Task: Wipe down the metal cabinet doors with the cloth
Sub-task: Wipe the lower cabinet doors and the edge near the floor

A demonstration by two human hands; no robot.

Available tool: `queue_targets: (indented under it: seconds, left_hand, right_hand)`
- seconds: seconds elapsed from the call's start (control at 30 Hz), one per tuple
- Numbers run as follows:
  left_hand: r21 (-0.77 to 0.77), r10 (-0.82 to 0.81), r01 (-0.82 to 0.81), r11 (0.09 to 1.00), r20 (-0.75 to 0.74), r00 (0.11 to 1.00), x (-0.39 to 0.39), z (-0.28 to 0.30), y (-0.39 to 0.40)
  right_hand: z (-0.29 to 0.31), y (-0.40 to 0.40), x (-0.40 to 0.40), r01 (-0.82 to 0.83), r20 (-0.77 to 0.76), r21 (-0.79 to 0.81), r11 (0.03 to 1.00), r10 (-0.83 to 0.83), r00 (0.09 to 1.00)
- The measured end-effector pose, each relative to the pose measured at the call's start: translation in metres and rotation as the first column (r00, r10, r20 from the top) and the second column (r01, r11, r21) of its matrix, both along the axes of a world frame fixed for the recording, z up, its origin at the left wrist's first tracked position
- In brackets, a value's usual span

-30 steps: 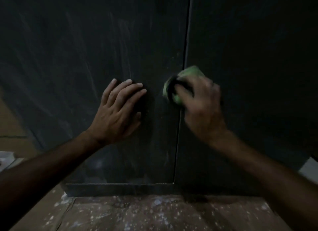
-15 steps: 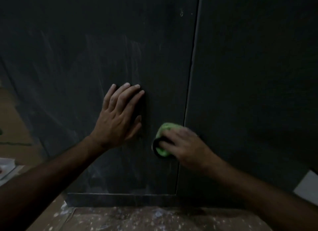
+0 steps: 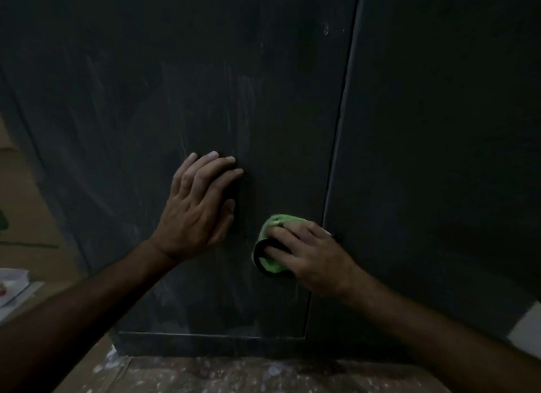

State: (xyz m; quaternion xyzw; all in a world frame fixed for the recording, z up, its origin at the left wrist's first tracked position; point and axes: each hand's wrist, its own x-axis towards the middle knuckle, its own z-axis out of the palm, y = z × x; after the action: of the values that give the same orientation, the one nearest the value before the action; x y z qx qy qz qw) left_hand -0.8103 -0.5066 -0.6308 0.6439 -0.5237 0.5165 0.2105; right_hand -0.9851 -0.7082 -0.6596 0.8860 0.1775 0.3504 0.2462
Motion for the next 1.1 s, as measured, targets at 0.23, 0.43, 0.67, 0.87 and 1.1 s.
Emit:
queue_targets:
  seconds: [0.23,0.43,0.67,0.87,1.1]
  left_hand:
    - [-0.125,0.020,-0.032,0.992,-0.097,0.995,-0.009,0.026,-0.011]
    - [-0.201,0.039,-0.065,0.978,-0.128,0.991,-0.007,0.040,-0.022]
    - [-0.122,0.114,-0.116,0.986,-0.026,0.993,0.008,0.036,-0.001]
    - [-0.100,0.070,-0.072,0.992,-0.022,0.997,0.014,0.035,0.003]
    - [-0.117,0.052,-0.058,0.991,-0.053,0.997,0.016,0.038,0.012]
  right_hand:
    - [0.173,-0.005,0.031,-0.021,0.584,0.399,0.917,-0.236,0.777]
    - [0.179,0.010,0.055,-0.039,0.565,0.329,0.944,-0.163,0.809]
    - [0.080,-0.016,0.006,-0.044,0.067,-0.087,0.995,0.050,0.996]
    - [0.197,0.006,0.052,-0.170,0.579,0.391,0.905,-0.098,0.810]
    - [0.038,0.020,0.033,-0.101,-0.006,-0.070,0.992,0.101,0.995]
